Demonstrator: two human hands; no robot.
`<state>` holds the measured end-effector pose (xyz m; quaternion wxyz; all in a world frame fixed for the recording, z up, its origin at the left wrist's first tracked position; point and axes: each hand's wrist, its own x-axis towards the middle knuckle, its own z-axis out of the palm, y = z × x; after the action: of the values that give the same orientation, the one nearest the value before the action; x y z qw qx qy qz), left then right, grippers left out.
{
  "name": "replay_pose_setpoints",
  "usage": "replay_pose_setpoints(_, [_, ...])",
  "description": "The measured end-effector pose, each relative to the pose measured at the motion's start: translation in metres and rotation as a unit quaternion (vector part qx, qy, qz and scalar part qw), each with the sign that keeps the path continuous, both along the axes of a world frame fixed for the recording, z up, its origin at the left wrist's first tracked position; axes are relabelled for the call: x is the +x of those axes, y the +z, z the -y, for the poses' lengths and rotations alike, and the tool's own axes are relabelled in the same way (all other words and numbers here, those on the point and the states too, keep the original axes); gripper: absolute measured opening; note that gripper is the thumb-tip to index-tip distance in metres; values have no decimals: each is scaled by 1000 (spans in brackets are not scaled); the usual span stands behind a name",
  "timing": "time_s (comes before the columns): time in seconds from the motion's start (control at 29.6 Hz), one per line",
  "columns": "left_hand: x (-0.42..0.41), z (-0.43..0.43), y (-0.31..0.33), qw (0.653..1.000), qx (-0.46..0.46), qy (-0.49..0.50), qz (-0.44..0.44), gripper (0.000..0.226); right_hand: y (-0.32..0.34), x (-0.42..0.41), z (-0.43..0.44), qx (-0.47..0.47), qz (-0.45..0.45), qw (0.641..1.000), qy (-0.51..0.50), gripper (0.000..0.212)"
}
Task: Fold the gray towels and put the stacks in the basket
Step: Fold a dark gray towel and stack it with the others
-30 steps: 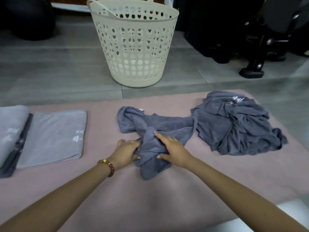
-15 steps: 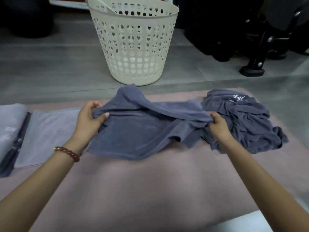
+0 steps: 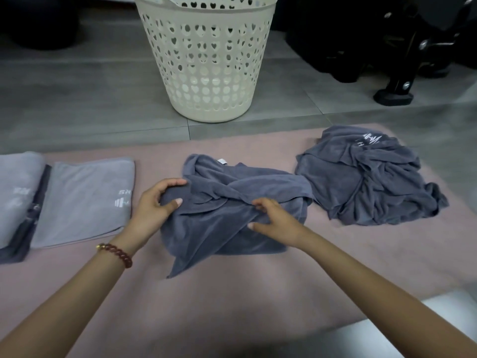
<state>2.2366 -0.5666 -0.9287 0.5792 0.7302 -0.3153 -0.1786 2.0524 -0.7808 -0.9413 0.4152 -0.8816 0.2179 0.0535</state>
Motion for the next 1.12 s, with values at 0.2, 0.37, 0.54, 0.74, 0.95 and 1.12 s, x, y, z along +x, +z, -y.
replay_pose_setpoints(0.2, [-34,5,16,968,67,-234,60,50,18,20,-18,131,133,982,-2,58])
replay_pose_setpoints(0.37, [-65,15,6,925,138,-345,81,62,7,20,0,-270,105,937,194,86])
replay_pose_setpoints(0.54, [-69,12,3,930,108,-342,80,70,-4,10,-5,-378,117,869,297,33])
replay_pose_setpoints(0.74, [-57,-2,-11,978,55,-199,20,60,-15,-3,5,-345,204,905,140,32])
replay_pose_setpoints(0.95, [-48,-34,-72,909,253,-214,251,51,-55,-63,20,-399,134,866,271,21])
replay_pose_setpoints(1.12, [-45,-50,-90,918,276,-165,232,53,-45,-82,15,-269,121,949,109,24])
